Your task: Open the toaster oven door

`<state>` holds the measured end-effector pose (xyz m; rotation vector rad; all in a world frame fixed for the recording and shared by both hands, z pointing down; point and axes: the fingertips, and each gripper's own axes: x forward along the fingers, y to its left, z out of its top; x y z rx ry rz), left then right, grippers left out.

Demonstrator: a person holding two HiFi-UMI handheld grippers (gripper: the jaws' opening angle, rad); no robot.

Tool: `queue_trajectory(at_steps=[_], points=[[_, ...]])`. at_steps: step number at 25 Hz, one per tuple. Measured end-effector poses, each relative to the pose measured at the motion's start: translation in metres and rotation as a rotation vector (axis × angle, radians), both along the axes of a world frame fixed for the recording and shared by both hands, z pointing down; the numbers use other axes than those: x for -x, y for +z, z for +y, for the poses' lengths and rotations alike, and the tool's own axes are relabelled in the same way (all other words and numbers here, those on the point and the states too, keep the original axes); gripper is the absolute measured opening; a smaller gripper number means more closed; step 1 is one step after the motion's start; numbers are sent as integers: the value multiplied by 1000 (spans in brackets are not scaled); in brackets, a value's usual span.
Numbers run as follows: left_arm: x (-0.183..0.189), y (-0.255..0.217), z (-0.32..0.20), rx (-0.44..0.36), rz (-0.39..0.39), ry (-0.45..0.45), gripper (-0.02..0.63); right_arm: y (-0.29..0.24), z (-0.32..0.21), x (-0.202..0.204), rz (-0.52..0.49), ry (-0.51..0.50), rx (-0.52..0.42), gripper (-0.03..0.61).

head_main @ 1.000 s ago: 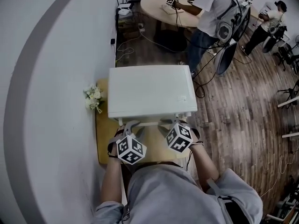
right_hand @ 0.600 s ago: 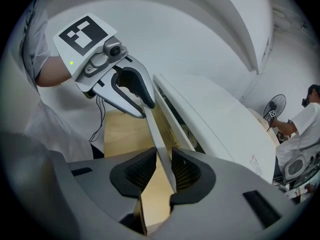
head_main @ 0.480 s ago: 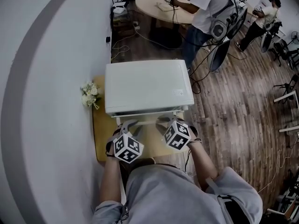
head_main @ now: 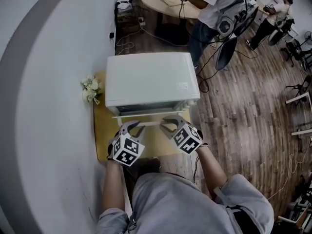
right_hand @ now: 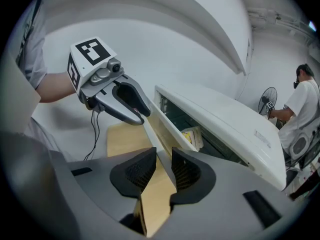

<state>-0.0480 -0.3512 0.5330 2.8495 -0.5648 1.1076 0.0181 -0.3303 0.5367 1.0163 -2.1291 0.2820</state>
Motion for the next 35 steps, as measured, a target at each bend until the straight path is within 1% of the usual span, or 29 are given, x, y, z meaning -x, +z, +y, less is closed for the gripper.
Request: queue_trajectory(at_steps=[4,6,9,11,13,17,22,24,28,32,35], points=[[5,3,7,16,34,-33,86,2,7,2,-93,44,-11,83],[7,6,11,32,55,-56,79,3,12,0,-149,92,-12,74],[10,10,14,52,94,-119,53,6,18,-5,-210,182,-22,37],[12,13,19,49,103,-157,49,9,23,-5,-195,208,-45,34],[14,17,22,29,105,-188,51,14,27,-2,-167,219,-70,34],[18,22,31,1,135,-242,50,19,37,-1,-194,275,-103,31],[21,27,37,-35,176,-303,49,23,44,-1,-201,349,-195,30],[22,29,41,-50,202,-328,49,24,49,0,-214,382,-233,31],[25,28,41,-108,262,-390,48,23,50,-1,-237,417,-315,29],[28,32,48,-150,314,-426,46,28,57,1,-256,437,-357,28],[31,38,54,-165,339,-447,43,35,64,3,-254,445,-378,26]])
